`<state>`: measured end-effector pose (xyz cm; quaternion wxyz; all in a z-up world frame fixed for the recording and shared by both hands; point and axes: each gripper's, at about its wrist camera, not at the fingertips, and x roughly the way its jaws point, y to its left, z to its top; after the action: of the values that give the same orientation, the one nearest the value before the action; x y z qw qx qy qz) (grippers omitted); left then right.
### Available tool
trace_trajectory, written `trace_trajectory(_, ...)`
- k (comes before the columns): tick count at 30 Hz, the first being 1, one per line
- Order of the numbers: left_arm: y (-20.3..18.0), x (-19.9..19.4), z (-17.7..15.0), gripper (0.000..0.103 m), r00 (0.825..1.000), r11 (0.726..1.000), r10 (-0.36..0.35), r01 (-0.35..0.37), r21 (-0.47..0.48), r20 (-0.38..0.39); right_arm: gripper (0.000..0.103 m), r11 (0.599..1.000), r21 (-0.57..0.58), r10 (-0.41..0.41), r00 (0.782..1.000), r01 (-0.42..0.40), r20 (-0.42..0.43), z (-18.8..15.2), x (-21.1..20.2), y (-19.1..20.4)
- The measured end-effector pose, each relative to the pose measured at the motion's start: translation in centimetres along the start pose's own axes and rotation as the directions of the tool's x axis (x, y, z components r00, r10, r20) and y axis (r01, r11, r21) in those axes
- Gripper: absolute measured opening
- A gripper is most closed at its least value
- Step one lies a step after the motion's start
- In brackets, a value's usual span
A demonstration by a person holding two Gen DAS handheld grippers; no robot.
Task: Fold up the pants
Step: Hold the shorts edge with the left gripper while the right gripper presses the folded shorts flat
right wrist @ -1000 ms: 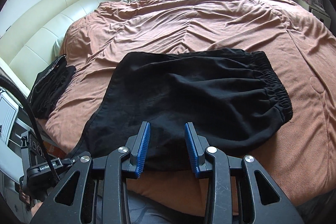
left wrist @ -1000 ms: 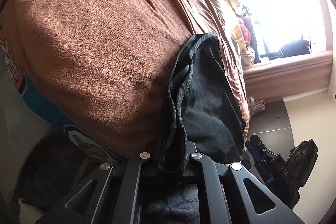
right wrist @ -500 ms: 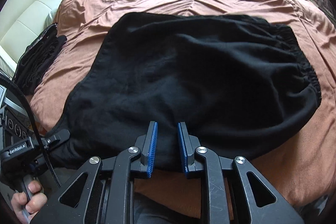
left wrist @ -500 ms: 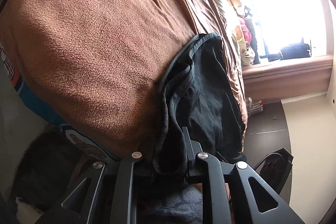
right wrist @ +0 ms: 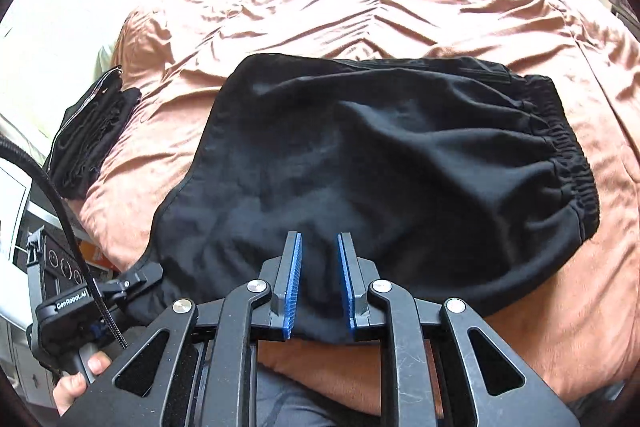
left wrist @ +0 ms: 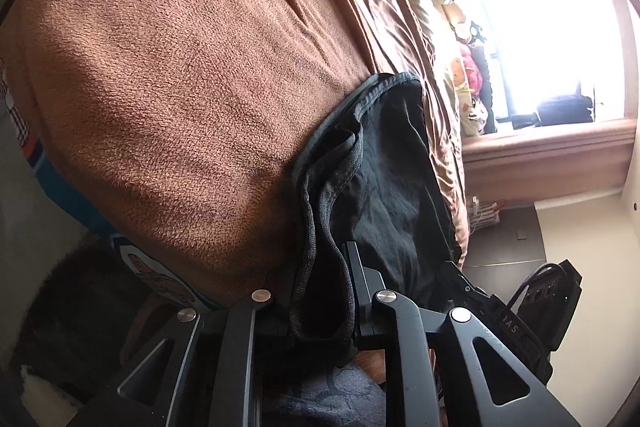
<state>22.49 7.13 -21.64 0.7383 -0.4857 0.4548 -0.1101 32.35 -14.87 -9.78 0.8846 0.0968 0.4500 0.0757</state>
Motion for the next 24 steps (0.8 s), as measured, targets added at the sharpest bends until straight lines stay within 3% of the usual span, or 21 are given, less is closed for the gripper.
trace_trajectory(9, -0.1, 0.2, 0.1, 0.019, 1.0, 0.999, 0.029, -0.028, -0.029, 0.008, 0.016, 0.998, -0.014, -0.055, 0.996, 0.054, -0.063, 2.4, 4.7, 0.2)
trace_trajectory(24, -0.1, 0.7, 0.4, 0.019, 0.995, 0.991, 0.083, -0.077, -0.109, 0.054, 0.016, 0.994, -0.007, -0.108, 0.992, 0.108, -0.07, 8.1, 10.1, -1.1)
